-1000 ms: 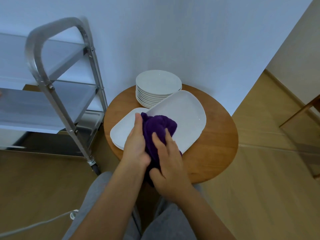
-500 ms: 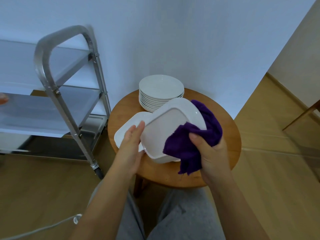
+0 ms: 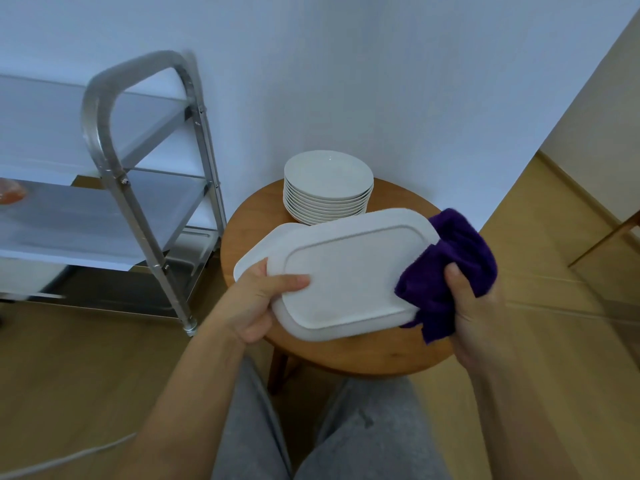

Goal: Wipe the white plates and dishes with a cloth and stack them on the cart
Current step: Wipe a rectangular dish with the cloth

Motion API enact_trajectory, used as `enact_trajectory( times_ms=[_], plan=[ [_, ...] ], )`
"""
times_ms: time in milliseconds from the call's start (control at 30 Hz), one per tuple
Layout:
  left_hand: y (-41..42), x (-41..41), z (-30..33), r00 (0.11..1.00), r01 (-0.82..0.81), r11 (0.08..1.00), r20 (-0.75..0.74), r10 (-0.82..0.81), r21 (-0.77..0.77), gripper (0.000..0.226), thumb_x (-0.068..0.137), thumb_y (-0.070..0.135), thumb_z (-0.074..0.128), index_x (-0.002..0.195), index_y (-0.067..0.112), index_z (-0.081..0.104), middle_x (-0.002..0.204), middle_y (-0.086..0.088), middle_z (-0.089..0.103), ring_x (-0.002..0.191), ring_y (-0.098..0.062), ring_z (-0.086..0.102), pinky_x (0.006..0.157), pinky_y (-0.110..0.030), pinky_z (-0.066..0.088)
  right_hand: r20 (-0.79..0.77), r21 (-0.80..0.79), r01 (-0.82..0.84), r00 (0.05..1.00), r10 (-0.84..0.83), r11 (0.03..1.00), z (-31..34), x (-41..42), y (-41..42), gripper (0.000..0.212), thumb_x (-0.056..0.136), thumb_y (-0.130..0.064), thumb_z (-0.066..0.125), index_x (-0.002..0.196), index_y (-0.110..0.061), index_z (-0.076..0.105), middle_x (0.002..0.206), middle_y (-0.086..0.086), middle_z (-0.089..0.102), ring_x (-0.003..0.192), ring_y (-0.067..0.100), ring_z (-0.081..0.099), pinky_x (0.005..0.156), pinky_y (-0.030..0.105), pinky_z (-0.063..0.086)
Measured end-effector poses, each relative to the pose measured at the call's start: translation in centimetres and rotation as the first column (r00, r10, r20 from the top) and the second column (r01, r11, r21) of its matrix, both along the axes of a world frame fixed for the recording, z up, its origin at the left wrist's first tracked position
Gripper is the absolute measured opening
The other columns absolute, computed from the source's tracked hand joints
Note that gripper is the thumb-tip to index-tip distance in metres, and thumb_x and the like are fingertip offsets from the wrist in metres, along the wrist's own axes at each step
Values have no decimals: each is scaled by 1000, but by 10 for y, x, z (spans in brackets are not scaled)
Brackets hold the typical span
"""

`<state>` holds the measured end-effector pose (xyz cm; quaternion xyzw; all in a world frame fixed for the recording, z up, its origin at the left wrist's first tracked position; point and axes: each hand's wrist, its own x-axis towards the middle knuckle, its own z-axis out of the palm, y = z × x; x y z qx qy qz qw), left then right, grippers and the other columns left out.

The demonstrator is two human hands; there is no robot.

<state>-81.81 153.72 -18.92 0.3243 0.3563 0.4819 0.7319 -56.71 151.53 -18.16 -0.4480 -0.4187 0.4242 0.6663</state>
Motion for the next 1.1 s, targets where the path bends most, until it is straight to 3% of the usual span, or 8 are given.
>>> enact_trajectory(
  times_ms=[167, 267, 333, 467, 567, 767, 967, 1100],
  plan=[
    [4, -8, 36, 859, 252, 964, -479, -179, 91, 43, 62, 3, 74, 103, 11, 66, 98, -7, 73, 90, -22, 69, 70, -32, 56, 524, 85, -181, 845, 110, 980, 47, 6, 11, 57, 73, -39, 70, 124, -34, 45, 110, -24, 60, 100, -5, 59, 75, 11, 49],
    [3, 8, 51, 639, 385, 900, -763, -100, 204, 40, 66, 7, 78, 103, 17, 66, 94, 1, 71, 89, -12, 65, 76, -26, 53, 812, -131, -510, 437, 387, 850, 62, -22, 18, 79, 73, -31, 77, 134, -48, 28, 122, -39, 44, 115, -13, 44, 87, 7, 41],
    [3, 13, 56, 593, 420, 876, -803, -65, 240, 44, 66, 6, 78, 107, 14, 64, 99, -2, 68, 93, -14, 62, 80, -28, 52, 830, -331, -550, 216, 513, 767, 64, -40, 22, 90, 69, -35, 82, 137, -47, 25, 128, -32, 40, 118, -9, 40, 92, 14, 42],
    [-4, 8, 60, 508, 522, 808, -860, -40, 271, 27, 70, 11, 78, 95, 15, 69, 90, -3, 70, 85, -12, 64, 74, -25, 54, 826, -472, -460, 67, 559, 752, 61, -52, 32, 79, 60, -39, 86, 125, -33, 43, 120, -14, 47, 108, 6, 48, 84, 23, 53],
    [-7, -4, 68, 546, 536, 779, -837, -27, 325, 25, 69, 10, 79, 86, 24, 69, 83, 6, 71, 79, -6, 65, 62, -15, 50, 722, -539, -506, 135, 679, 673, 58, -47, 36, 56, 63, -33, 84, 112, -30, 57, 103, -13, 65, 93, 7, 62, 74, 19, 56],
    [-7, -32, 64, 885, 257, 876, -463, -44, 408, 38, 51, 17, 78, 88, 21, 74, 92, -5, 74, 85, -22, 70, 64, -28, 57, 460, -462, -628, 434, 775, 626, 58, -4, 35, 55, 54, -24, 85, 102, -43, 65, 101, -9, 70, 94, 11, 67, 68, 22, 54],
    [-2, -3, 42, 978, -192, 956, -31, 204, 220, 28, 53, -5, 64, 70, 15, 75, 75, -6, 73, 69, -21, 70, 55, -31, 57, 6, -205, -500, 859, 512, 841, 22, 3, 26, 58, 54, -14, 81, 110, -19, 64, 101, 5, 72, 93, 22, 68, 69, 28, 55],
    [-9, 18, 35, 933, -359, 928, 44, 356, 97, 35, 52, 1, 67, 84, 13, 69, 81, -7, 74, 73, -24, 71, 58, -35, 59, -290, -147, -298, 925, 247, 943, 12, -13, 20, 52, 60, -9, 77, 110, -15, 62, 95, 2, 73, 86, 17, 70, 64, 30, 56]
  ],
)
